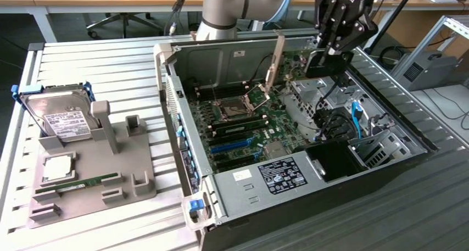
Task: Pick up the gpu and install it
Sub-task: 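Insert the gpu into the slot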
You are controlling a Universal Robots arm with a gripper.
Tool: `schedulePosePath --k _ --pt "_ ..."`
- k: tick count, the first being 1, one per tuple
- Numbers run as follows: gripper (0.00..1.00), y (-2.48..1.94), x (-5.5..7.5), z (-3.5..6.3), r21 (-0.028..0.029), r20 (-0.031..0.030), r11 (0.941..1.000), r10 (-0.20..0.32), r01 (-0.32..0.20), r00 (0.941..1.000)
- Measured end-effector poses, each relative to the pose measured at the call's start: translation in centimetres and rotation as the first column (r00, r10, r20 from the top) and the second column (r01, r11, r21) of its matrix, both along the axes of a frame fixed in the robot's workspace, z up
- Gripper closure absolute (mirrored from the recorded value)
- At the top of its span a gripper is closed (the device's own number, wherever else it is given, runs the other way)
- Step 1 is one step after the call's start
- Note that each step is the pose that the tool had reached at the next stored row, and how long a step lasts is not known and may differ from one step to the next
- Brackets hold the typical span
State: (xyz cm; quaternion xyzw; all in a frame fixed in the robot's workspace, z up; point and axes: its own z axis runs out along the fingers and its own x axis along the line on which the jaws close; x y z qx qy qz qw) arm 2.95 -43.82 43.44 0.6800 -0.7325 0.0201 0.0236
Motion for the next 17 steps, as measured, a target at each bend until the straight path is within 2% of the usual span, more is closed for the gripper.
schedulePosePath --k 1,2,4,5,6,7,13,17 --pt "0.72 0.00 0.00 0.00 0.0031 -0.0068 1.0000 0.000 0.000 1.0000" --pt "0.72 0.00 0.00 0.00 0.0087 -0.0098 1.0000 0.000 0.000 1.0000" --pt "0.72 0.00 0.00 -0.02 0.0252 -0.0152 0.9997 0.001 0.000 0.9999" --pt "0.72 0.00 0.00 -0.03 0.0338 -0.0166 0.9994 0.002 -0.001 0.9999" --pt "0.72 0.00 -0.01 -0.07 0.0398 -0.0171 0.9992 0.003 -0.003 0.9998" --pt "0.72 0.00 -0.01 -0.12 0.0434 -0.0169 0.9990 0.005 -0.005 0.9998" --pt "0.72 0.00 0.00 -0.31 0.0444 -0.0171 0.9981 0.044 -0.043 0.9989" --pt "0.72 0.00 0.00 -0.33 0.0445 -0.0173 0.9979 0.047 -0.046 0.9987"
